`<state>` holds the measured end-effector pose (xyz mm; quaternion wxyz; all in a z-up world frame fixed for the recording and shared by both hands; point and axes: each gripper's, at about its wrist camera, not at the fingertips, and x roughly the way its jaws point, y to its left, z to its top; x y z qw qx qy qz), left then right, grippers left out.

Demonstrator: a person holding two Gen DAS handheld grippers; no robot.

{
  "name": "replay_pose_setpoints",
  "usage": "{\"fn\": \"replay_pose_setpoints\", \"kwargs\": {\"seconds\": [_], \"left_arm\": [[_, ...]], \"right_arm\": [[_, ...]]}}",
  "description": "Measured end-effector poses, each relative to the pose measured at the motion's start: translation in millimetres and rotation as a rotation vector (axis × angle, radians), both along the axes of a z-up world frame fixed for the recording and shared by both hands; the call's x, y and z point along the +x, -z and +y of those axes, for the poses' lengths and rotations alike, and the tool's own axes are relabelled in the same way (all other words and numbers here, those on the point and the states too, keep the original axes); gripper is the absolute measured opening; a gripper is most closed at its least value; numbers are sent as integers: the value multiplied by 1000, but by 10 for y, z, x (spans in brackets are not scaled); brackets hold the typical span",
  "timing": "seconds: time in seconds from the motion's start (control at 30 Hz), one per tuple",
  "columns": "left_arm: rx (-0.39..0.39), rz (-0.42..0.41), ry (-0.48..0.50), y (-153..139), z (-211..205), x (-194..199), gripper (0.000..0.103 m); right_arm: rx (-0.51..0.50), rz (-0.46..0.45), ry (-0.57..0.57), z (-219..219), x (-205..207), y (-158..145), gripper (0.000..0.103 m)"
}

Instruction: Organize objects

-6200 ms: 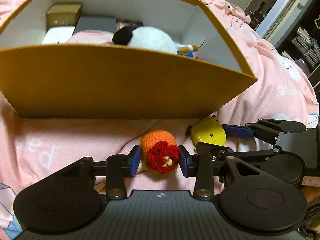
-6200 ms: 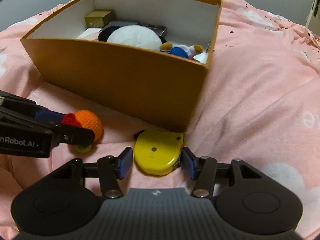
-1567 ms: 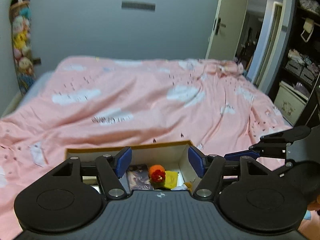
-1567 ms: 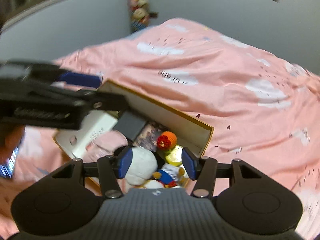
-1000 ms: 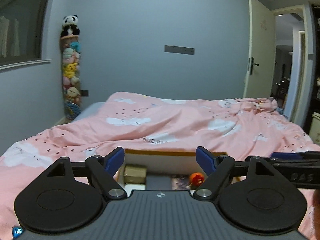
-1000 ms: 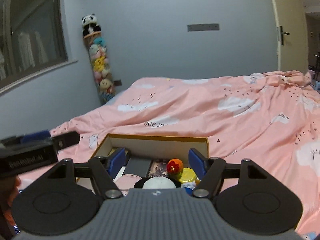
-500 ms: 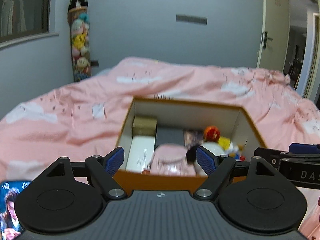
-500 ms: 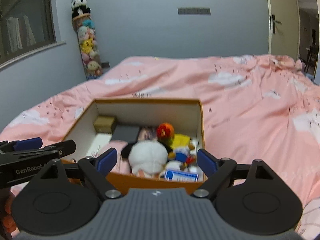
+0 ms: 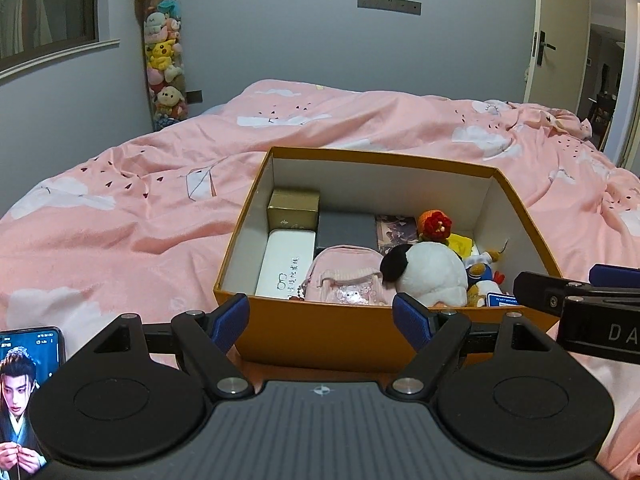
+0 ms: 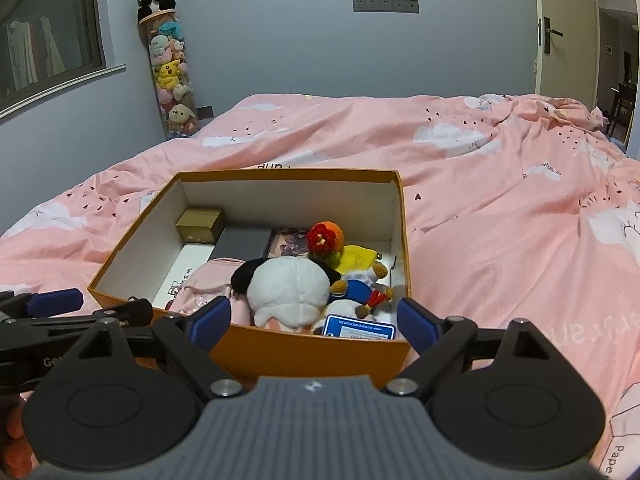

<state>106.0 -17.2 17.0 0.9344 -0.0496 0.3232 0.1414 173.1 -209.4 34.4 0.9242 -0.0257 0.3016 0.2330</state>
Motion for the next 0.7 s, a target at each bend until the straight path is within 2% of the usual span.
{"fn": "replay_pose_setpoints", "kwargs": {"seconds": [0.7], "left_arm": [[-3, 20, -8, 10, 16, -10, 94]], "right_arm": [[-19, 0, -20, 2, -36, -5, 92]]}}
